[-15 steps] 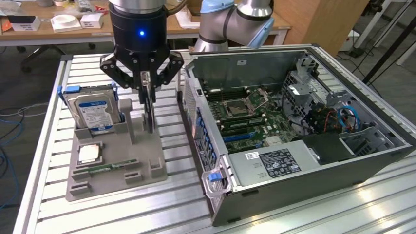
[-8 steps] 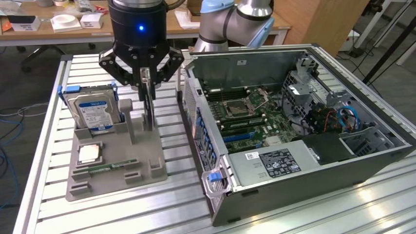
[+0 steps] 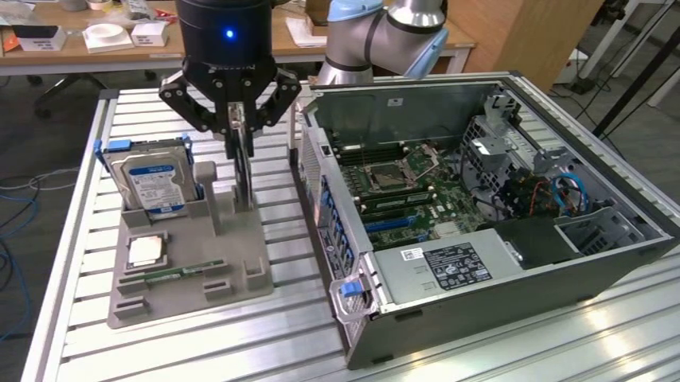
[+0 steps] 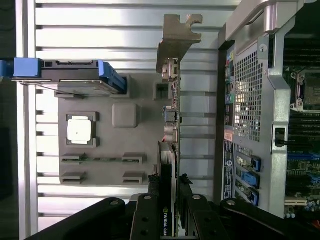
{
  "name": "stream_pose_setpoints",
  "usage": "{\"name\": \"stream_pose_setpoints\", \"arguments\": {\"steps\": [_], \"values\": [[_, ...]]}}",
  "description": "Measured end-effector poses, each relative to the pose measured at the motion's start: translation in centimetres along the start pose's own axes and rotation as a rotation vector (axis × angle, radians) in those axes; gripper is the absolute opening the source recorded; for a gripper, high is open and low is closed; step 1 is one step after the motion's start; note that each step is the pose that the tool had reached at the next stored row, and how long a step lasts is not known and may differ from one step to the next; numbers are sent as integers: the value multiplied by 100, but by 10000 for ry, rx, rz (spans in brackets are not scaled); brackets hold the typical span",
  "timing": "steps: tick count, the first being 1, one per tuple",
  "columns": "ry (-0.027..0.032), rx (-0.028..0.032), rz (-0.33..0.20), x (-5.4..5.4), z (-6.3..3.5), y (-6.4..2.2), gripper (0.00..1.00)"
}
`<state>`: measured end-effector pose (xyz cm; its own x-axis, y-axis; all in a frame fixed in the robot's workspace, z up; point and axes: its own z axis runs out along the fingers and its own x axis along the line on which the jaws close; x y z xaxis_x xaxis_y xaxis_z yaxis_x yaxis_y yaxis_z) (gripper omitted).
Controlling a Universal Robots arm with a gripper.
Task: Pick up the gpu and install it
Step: 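Pick up the gpu and move the gpu toward the slot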
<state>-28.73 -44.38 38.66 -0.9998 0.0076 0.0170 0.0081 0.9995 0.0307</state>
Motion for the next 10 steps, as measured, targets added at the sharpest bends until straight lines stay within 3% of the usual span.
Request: {"name": "stream_pose_setpoints", "arguments": {"steps": [10], "values": [[0, -13, 0, 2, -128, 4, 26]]}}
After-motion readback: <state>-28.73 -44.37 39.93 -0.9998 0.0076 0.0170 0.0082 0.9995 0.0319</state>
